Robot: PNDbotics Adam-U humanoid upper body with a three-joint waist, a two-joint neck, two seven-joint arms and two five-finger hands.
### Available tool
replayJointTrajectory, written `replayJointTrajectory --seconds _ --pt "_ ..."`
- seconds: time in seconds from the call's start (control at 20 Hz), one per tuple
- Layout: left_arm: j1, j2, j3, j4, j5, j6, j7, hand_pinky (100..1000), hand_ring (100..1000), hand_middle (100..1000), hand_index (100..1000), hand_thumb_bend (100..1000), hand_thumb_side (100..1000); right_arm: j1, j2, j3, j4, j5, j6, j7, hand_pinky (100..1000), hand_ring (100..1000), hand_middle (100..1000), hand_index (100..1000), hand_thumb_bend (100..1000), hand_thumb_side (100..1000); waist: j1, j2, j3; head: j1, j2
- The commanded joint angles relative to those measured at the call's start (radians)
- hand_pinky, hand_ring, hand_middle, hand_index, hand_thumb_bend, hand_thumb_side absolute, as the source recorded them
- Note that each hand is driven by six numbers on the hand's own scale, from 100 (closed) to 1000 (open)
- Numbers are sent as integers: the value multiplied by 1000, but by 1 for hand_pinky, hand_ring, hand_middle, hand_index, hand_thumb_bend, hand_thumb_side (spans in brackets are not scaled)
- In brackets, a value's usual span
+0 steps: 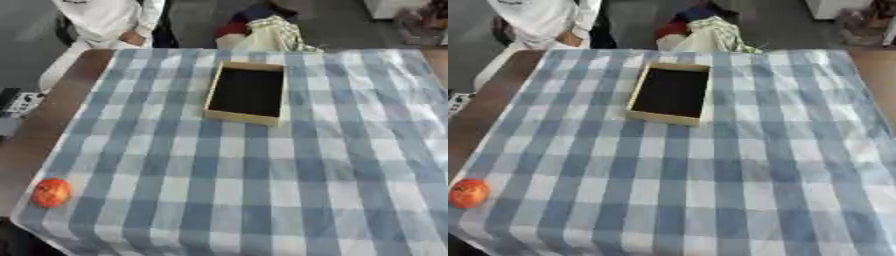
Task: Pick up objects on the table and place them in the box.
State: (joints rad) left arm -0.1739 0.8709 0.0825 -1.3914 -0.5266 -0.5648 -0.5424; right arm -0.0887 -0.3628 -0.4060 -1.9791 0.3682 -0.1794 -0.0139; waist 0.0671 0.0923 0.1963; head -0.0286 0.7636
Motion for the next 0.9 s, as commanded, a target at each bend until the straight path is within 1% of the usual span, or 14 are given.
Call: replayJointTrajectory --seconds 0.05,0.2,0.35,0.4,0.5,0.7,0.75,0.85,0.9 --pt "-12 56 3 -17 -18 -164 -159 818 889 845 970 252 514 -13 -12 -3 -21 -3 2 -3 704 702 739 721 100 757 2 -10 -2 4 6" --pt "-6 58 -10 -25 -34 -170 -160 829 897 857 977 289 515 -15 -11 -2 -21 -4 3 -2 703 702 739 721 100 756 3 -11 -2 3 6" --pt "7 65 -38 -29 -55 -180 -164 828 896 852 976 310 548 -16 -10 -1 -21 -5 3 -1 702 700 739 721 100 756 7 -12 -2 3 6" --pt "10 68 -47 -27 -61 -183 -165 828 896 852 975 324 576 -16 -10 -1 -21 -5 3 -1 702 700 739 720 100 756 9 -12 -2 2 6" --pt "18 77 -65 -21 -76 -187 -167 829 900 854 978 367 613 -16 -12 0 -21 -5 3 0 702 700 739 720 100 755 13 -14 -1 0 6" --pt "24 86 -92 -6 -119 -190 -155 829 903 856 967 424 638 -17 -13 1 -21 -5 3 -1 702 700 738 720 100 754 16 -14 -4 1 6" --pt "27 88 -99 -1 -133 -191 -152 825 902 852 964 453 657 -18 -13 0 -21 -5 3 -1 702 700 738 720 100 753 16 -14 -5 2 6" --pt "30 88 -114 5 -161 -194 -140 817 896 847 958 477 610 -18 -12 0 -21 -5 3 -1 702 700 738 720 100 754 15 -13 -7 3 6" --pt "32 88 -119 5 -176 -197 -129 816 895 846 958 477 607 -18 -12 0 -21 -6 4 -1 702 700 738 720 100 754 15 -12 -7 3 6"
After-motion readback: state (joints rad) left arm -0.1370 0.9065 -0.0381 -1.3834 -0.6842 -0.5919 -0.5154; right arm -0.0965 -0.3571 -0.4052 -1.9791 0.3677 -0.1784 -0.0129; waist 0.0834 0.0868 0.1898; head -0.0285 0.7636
